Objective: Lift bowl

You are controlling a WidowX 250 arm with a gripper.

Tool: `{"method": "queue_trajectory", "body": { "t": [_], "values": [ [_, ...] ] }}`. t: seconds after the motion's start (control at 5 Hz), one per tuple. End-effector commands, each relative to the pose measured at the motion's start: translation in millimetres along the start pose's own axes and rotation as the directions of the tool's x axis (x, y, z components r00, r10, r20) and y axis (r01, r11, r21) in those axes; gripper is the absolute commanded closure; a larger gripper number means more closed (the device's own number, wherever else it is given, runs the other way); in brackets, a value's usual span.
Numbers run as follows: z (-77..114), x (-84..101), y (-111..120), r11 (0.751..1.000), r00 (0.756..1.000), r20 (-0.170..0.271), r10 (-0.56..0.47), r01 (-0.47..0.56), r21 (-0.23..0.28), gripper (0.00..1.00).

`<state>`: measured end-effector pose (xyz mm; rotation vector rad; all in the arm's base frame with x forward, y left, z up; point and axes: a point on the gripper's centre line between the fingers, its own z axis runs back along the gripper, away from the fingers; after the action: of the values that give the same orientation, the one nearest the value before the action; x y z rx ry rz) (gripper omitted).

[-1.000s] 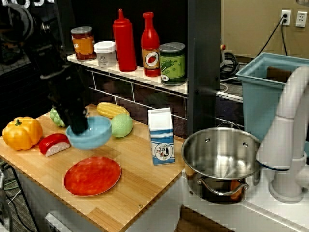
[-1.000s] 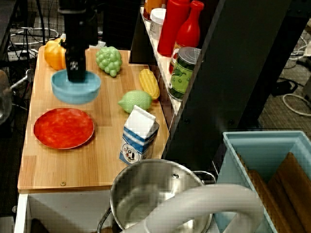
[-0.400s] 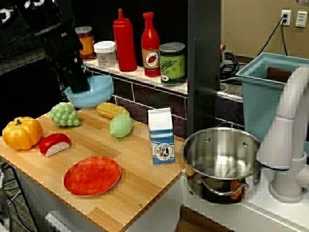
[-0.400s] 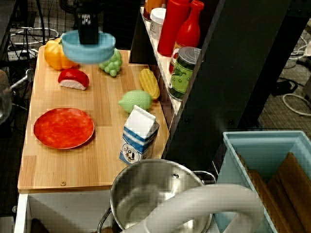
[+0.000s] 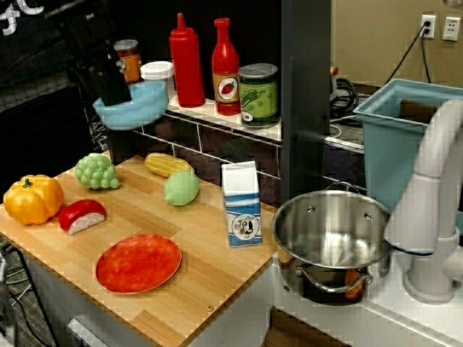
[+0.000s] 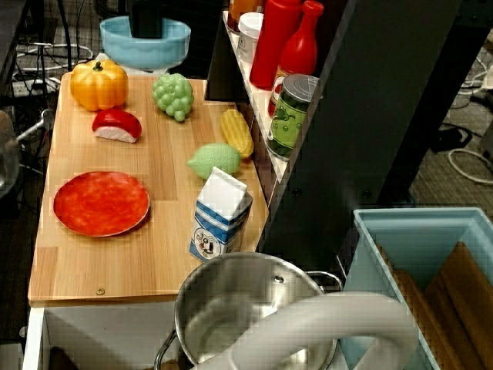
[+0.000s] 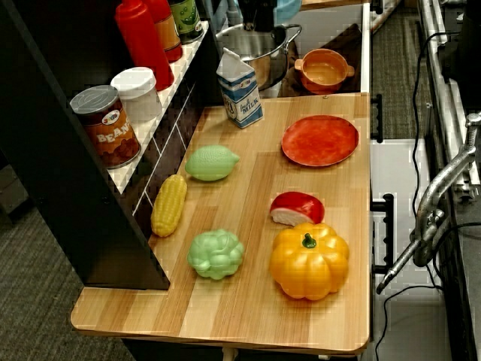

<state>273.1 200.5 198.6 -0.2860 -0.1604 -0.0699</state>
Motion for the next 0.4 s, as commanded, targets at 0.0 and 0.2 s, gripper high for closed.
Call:
{"method": "queue_trajectory", "body": {
  "t": [0.0,0.2],
  "values": [
    [40.1,7.4,-10.0,0.999,0.998,0.058,-0.027,0.026,0.019,1.0],
    [42.9,8.2,-10.7,1.0,0.998,0.061,-0.027,0.026,0.018,1.0]
  ]
}}
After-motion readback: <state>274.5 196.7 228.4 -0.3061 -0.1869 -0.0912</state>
